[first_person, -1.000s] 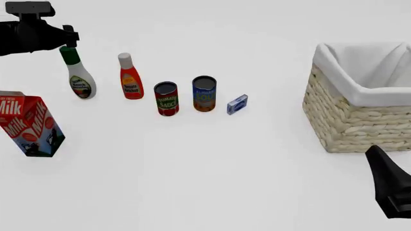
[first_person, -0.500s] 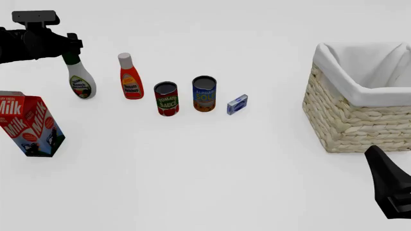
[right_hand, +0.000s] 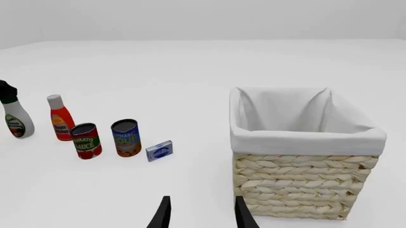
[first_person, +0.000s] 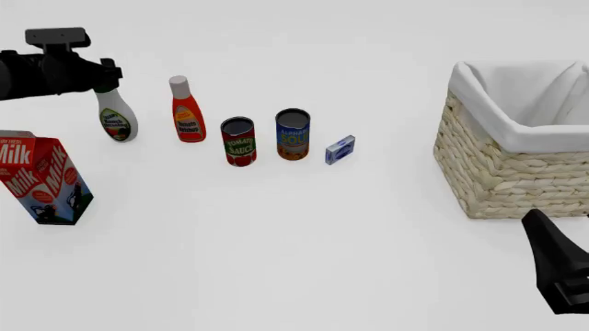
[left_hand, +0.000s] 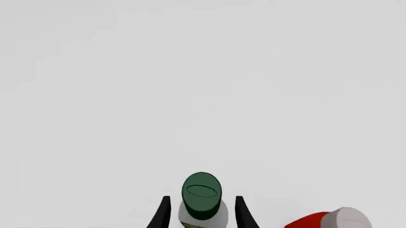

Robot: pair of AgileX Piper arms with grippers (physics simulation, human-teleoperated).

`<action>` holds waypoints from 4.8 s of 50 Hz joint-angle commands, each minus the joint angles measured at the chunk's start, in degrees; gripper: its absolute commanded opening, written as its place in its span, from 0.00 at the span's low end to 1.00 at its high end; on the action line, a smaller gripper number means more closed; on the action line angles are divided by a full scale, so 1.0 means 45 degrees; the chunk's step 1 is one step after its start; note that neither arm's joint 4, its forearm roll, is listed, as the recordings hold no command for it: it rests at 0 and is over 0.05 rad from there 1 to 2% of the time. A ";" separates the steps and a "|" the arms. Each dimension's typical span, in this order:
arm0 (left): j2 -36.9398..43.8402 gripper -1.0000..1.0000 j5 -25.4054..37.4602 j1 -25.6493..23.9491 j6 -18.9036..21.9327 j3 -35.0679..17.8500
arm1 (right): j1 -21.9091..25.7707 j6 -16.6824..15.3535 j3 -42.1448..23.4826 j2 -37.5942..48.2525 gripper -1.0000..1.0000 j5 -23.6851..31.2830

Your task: Pick the salad dressing and place it in the basket.

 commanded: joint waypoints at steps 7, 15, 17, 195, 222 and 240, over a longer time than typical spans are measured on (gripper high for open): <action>0.0403 1.00 0.0114 -0.0039 -0.0129 -0.0302 | 0.0028 -0.0010 0.0002 0.0009 1.00 0.0066; 0.0564 1.00 0.0225 -0.0012 -0.0182 -0.0508 | 0.0041 -0.0020 0.0003 0.0026 1.00 0.0041; 0.0647 1.00 0.0257 -0.0026 -0.0258 -0.0598 | 0.0045 -0.0032 0.0003 0.0029 1.00 0.0039; -0.5159 0.00 -0.0673 -1.1988 -0.0015 0.2963 | 0.0217 0.0003 -0.0144 -0.0013 1.00 -0.0297; -0.5374 0.00 -0.0742 -1.2340 0.0085 0.3265 | 0.3559 -0.2083 -0.4144 0.2928 1.00 0.1916; -0.5869 0.00 -0.0590 -1.2694 0.0216 0.3402 | 0.4849 -0.2464 -0.5124 0.6183 1.00 0.0917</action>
